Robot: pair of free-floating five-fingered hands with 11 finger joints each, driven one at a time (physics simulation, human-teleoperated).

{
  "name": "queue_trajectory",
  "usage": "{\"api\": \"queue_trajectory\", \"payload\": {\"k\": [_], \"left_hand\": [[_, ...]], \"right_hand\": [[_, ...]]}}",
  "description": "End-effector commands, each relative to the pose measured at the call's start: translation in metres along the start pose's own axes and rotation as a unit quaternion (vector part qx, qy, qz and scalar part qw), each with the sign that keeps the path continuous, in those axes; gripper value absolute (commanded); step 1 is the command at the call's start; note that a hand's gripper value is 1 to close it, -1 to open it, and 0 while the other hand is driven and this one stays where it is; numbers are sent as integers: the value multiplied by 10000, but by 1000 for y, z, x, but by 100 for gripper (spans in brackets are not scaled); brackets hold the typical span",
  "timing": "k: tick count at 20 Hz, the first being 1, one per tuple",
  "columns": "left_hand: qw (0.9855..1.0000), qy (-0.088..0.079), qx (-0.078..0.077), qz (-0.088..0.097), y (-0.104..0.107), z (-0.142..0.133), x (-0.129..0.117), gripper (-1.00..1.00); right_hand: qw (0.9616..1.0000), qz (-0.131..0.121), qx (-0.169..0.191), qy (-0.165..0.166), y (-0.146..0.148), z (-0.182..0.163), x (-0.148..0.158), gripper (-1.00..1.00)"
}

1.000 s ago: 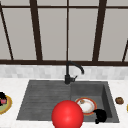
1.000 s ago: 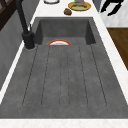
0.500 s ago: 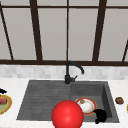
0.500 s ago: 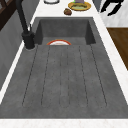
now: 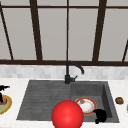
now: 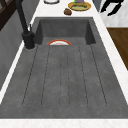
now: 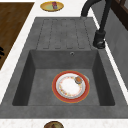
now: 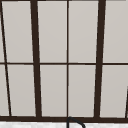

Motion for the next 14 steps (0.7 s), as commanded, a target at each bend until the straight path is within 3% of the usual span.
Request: {"api": "queue_trajectory", "payload": {"k": [1, 5, 8, 11, 13, 14], "left_hand": [[9993, 128, -250, -250, -1, -24, 5, -100], [9984, 347, -66, -451, -10, -35, 10, -100], [9979, 404, -87, -500, -13, -42, 12, -100], [9972, 298, -397, -563, -20, -56, 13, -100], [9960, 330, -537, -627, -23, -61, 13, -100], [9968, 381, -616, -344, -26, -64, 12, -100]], "right_hand": [[10000, 0, 0, 0, 0, 0, 0, 0], [10000, 0, 0, 0, 0, 0, 0, 0], [10000, 0, 0, 0, 0, 0, 0, 0], [10000, 0, 0, 0, 0, 0, 0, 0], [10000, 0, 0, 0, 0, 0, 0, 0], [10000, 0, 0, 0, 0, 0, 0, 0]]}}
